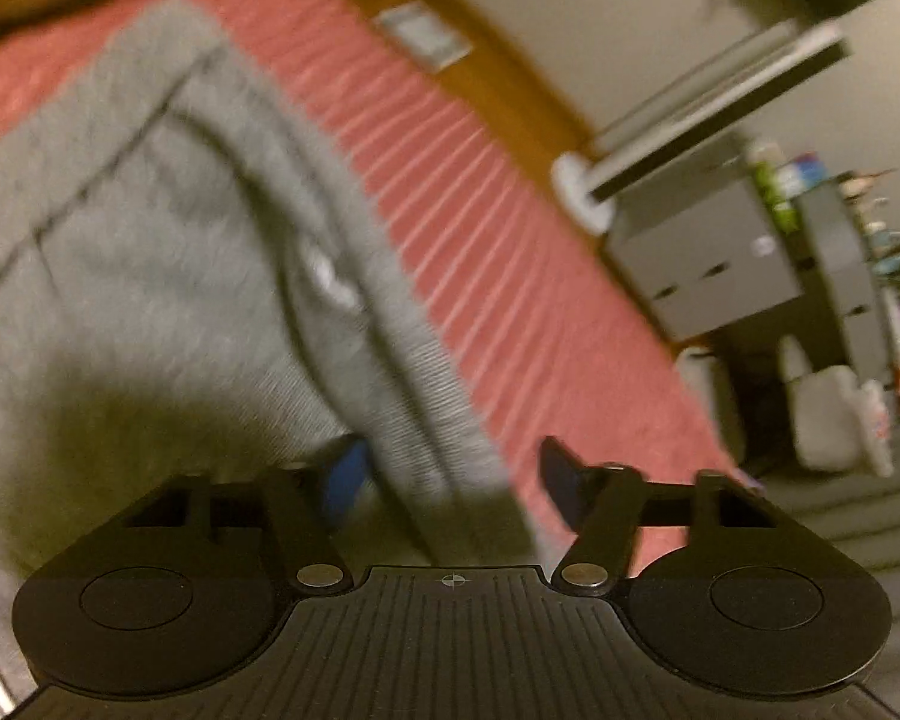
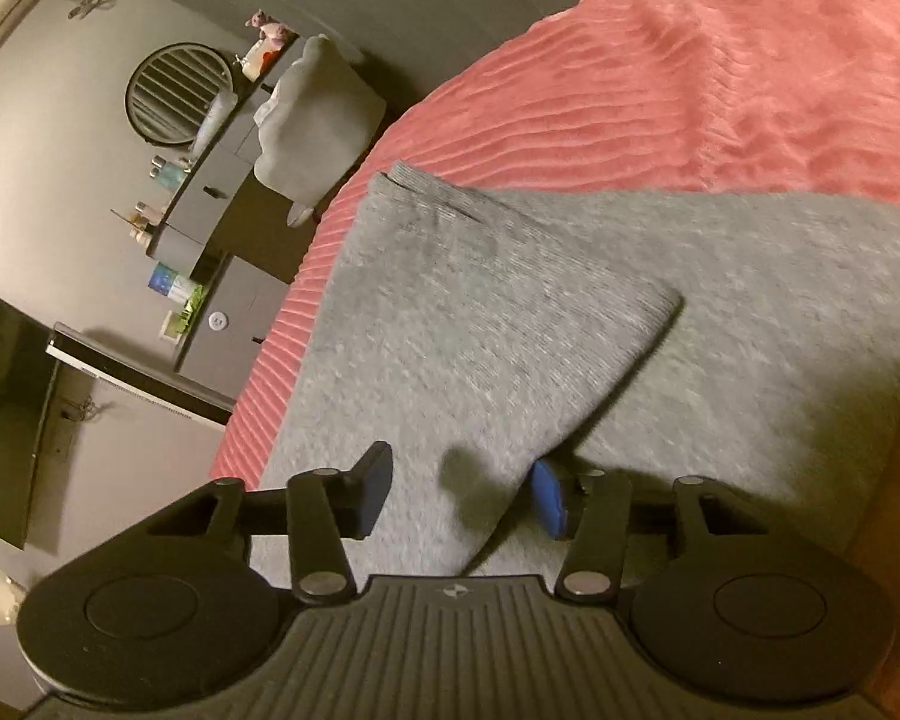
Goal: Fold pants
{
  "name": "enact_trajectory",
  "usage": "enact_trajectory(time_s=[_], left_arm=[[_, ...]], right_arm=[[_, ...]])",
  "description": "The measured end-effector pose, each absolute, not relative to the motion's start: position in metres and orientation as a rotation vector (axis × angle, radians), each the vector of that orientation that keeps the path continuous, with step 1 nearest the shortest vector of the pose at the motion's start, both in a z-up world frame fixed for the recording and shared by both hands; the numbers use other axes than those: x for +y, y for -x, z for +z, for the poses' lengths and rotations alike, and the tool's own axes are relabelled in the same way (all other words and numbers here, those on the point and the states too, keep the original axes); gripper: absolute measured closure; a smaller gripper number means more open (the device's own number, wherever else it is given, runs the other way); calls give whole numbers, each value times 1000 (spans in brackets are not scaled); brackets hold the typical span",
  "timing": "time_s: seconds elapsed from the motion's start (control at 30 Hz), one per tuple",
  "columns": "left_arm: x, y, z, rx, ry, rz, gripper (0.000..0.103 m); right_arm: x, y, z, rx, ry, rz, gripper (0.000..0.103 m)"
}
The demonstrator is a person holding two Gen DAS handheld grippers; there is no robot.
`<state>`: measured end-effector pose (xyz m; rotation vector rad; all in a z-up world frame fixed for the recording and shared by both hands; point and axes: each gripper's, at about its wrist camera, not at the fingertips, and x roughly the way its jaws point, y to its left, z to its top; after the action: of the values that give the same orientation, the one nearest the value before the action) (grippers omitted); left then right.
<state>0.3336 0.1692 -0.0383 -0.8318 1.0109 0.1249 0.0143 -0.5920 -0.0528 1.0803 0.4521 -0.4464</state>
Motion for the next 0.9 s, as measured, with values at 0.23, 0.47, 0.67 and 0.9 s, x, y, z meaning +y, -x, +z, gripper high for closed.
enact_trajectory(time_s=[0.23, 0.47, 0.67, 0.9], left_arm=[[173, -300, 8, 830, 723, 44, 89], [175, -149, 87, 563, 698, -120, 87], [171, -57, 9, 823, 684, -4, 87], [190, -49, -25, 874, 808, 149, 58]], right_arm=[[-602, -23, -38, 498, -1058, -467, 98], [-614, 18, 34, 269, -991, -391, 98], [-623, 69, 13, 342, -928, -457, 98], [-626, 83, -46, 494, -998, -542, 94]])
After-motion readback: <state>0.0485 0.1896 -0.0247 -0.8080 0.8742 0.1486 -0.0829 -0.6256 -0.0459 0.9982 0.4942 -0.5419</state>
